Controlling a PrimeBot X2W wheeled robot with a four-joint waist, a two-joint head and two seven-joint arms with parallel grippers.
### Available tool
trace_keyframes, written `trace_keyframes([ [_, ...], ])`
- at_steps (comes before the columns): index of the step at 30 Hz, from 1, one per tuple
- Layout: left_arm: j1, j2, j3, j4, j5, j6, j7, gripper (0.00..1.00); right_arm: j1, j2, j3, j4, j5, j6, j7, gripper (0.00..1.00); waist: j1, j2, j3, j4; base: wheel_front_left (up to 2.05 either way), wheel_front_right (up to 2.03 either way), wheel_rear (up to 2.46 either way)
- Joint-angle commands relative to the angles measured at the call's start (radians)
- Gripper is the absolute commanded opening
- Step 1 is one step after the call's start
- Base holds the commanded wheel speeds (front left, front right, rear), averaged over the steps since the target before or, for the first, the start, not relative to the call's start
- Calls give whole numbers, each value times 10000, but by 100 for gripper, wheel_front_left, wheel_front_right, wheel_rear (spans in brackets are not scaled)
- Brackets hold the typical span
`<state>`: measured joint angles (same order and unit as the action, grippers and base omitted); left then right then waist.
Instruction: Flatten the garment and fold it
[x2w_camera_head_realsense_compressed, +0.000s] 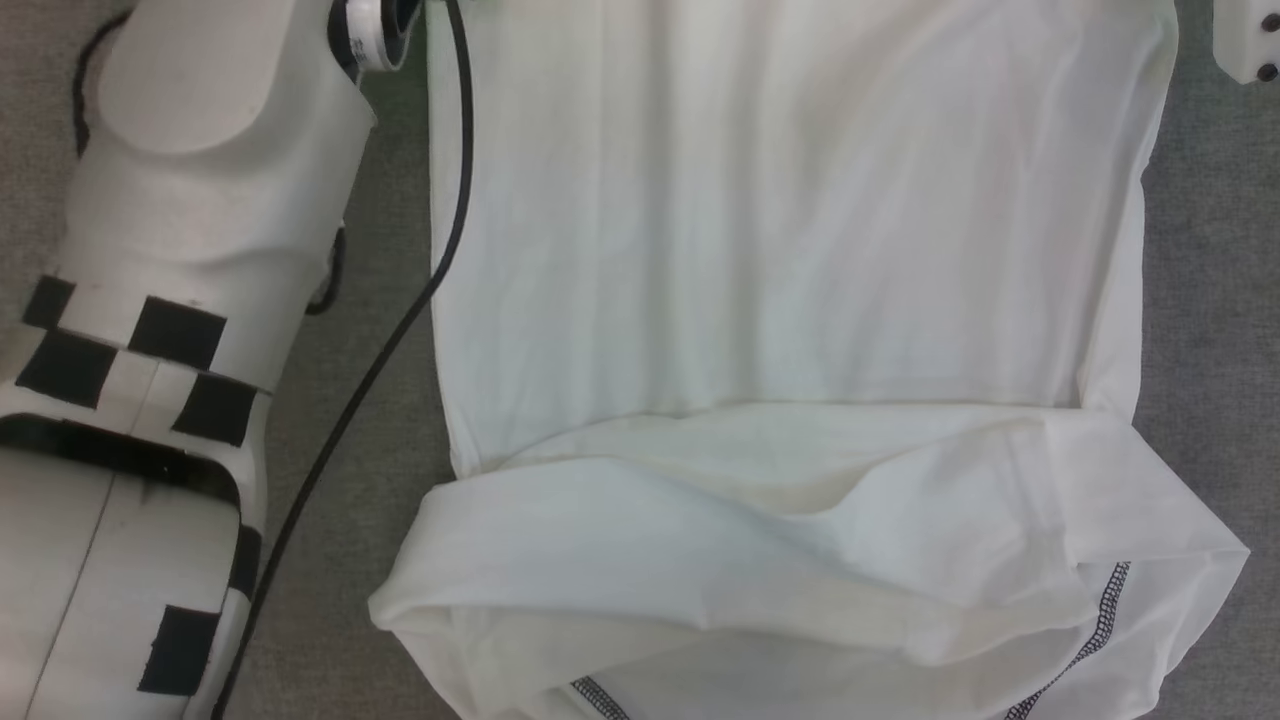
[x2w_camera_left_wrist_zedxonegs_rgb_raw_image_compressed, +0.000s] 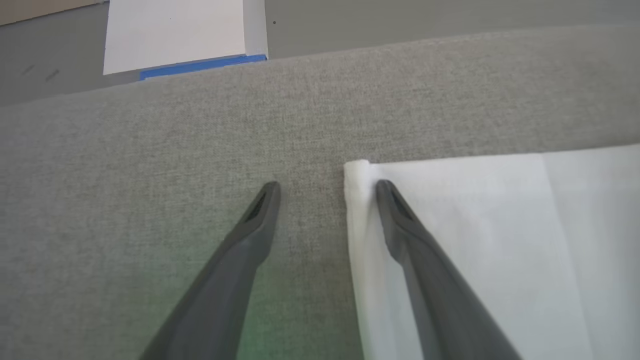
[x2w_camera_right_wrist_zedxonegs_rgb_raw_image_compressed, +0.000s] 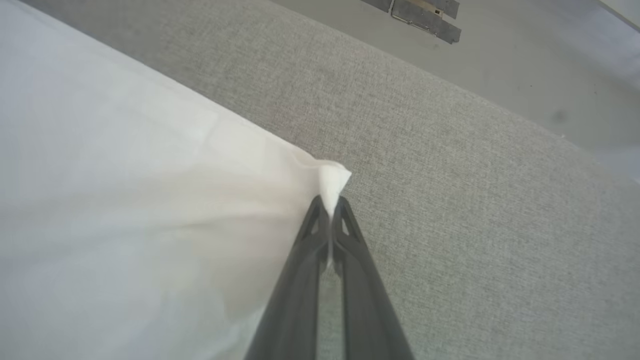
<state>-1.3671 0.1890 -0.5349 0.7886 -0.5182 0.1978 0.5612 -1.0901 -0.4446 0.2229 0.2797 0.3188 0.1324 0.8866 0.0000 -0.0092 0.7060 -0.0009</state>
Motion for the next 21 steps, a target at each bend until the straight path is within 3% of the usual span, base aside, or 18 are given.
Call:
trace_keyframes([
  [1, -28, 83, -172, 343, 128, -12, 397, 100, -211, -52, 55, -41, 90, -17, -90, 0, 0, 90, 186, -143, 0, 0, 0],
  [8, 10, -353, -499, 942, -346, -552, 2422, 100, -373, -216, 209, 48, 165, -17, -265, 0, 0, 90, 321, -92, 0, 0, 0],
  [10, 66, -432, -483, 989, -529, -600, 2865, 29, -428, -232, 224, 83, 165, -17, -326, 0, 0, 90, 352, -81, 0, 0, 0],
  [11, 88, -453, -468, 976, -606, -635, 3009, 9, -449, -241, 233, 94, 162, -17, -340, 0, 0, 90, 370, -80, 0, 0, 0],
  [12, 114, -471, -398, 932, -718, -628, 3098, 0, -476, -252, 242, 108, 160, -17, -359, 0, 0, 90, 393, -80, 0, 0, 0],
  [21, 173, -307, -13, 177, -1114, -853, 2468, 0, -497, -394, 227, 345, 108, -17, -597, 0, 0, 90, 395, -51, 0, 0, 0],
])
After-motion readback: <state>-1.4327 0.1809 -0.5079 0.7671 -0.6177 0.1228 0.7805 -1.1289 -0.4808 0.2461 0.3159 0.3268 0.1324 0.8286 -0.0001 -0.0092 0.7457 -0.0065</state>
